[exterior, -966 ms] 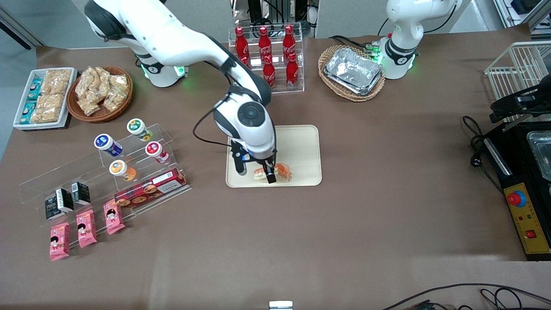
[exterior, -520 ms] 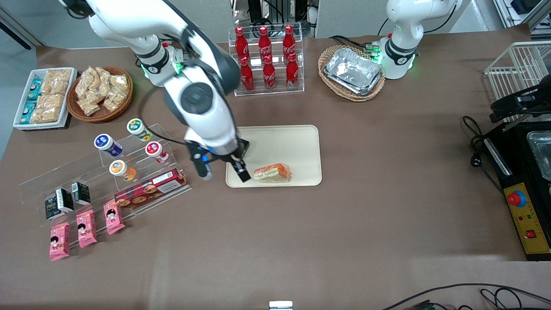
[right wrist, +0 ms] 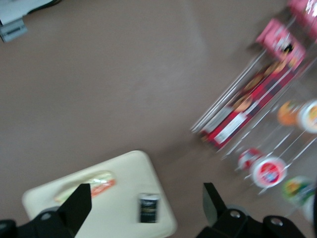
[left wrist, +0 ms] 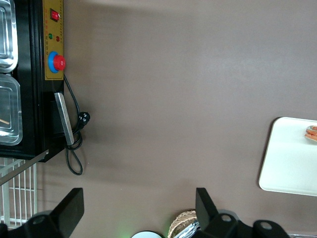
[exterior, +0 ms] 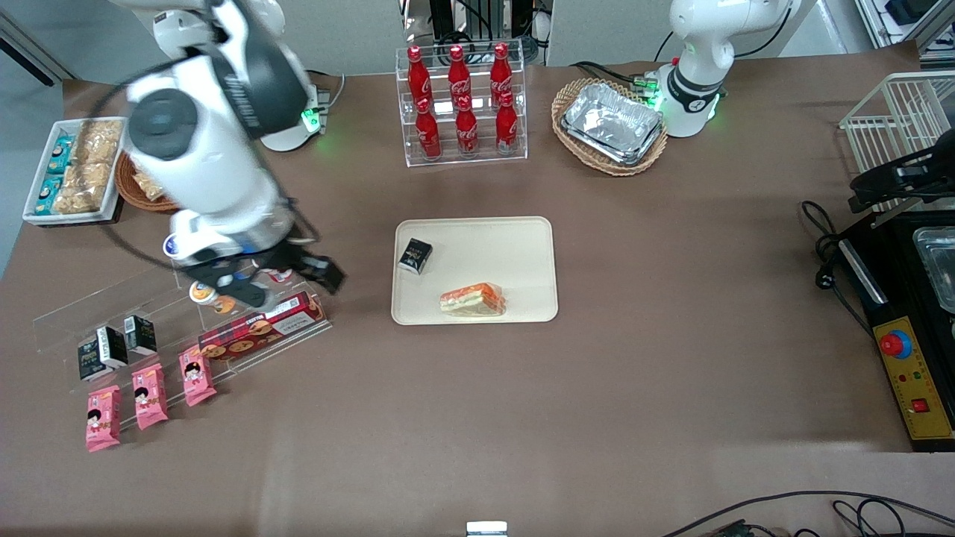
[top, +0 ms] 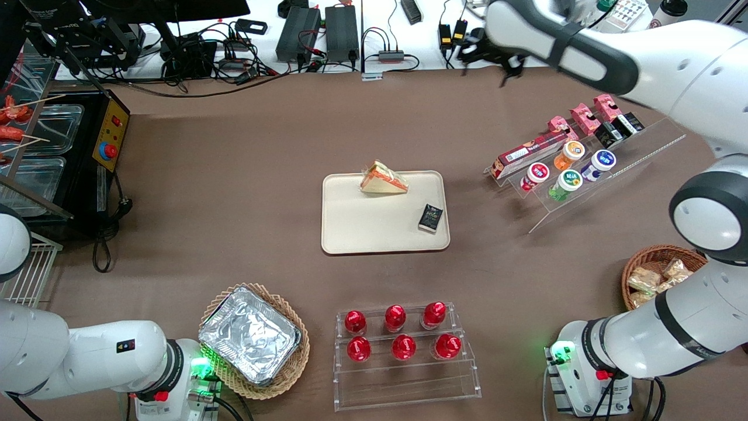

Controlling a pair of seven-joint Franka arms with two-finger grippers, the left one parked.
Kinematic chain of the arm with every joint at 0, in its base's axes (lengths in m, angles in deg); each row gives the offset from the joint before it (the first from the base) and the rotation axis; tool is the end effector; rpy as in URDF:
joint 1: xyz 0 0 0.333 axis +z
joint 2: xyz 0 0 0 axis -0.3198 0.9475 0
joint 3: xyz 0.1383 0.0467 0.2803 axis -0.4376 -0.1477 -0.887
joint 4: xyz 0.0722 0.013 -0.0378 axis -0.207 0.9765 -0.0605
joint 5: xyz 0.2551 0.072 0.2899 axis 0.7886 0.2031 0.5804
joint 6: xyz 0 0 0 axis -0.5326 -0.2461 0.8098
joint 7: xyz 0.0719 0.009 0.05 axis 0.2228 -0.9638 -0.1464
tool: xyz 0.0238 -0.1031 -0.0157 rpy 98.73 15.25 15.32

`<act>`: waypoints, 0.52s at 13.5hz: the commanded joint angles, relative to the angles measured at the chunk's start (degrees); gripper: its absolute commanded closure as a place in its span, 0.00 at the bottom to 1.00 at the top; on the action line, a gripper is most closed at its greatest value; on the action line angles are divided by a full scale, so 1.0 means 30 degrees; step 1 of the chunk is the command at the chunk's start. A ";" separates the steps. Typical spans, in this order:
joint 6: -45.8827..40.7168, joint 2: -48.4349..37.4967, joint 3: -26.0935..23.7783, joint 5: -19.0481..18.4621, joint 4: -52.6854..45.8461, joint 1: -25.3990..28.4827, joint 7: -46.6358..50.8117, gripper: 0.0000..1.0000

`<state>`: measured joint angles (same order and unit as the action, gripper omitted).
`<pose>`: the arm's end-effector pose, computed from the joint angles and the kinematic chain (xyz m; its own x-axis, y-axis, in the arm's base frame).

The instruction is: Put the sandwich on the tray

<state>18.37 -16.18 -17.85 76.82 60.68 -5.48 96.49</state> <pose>0.5819 0.2378 0.5469 0.9240 -0.3789 0.0510 -0.3776 -0.9254 -0.0326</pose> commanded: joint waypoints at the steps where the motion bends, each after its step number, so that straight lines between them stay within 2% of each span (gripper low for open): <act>1: -0.1998 -0.1691 -0.0162 -0.0277 0.0315 -0.2858 -0.7440 0.00; 7: -0.1888 -0.2808 -0.0162 -0.0101 0.1019 -0.7489 -1.4067 0.00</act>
<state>12.08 -23.14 -17.67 76.41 61.86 -22.82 61.47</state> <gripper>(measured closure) 0.000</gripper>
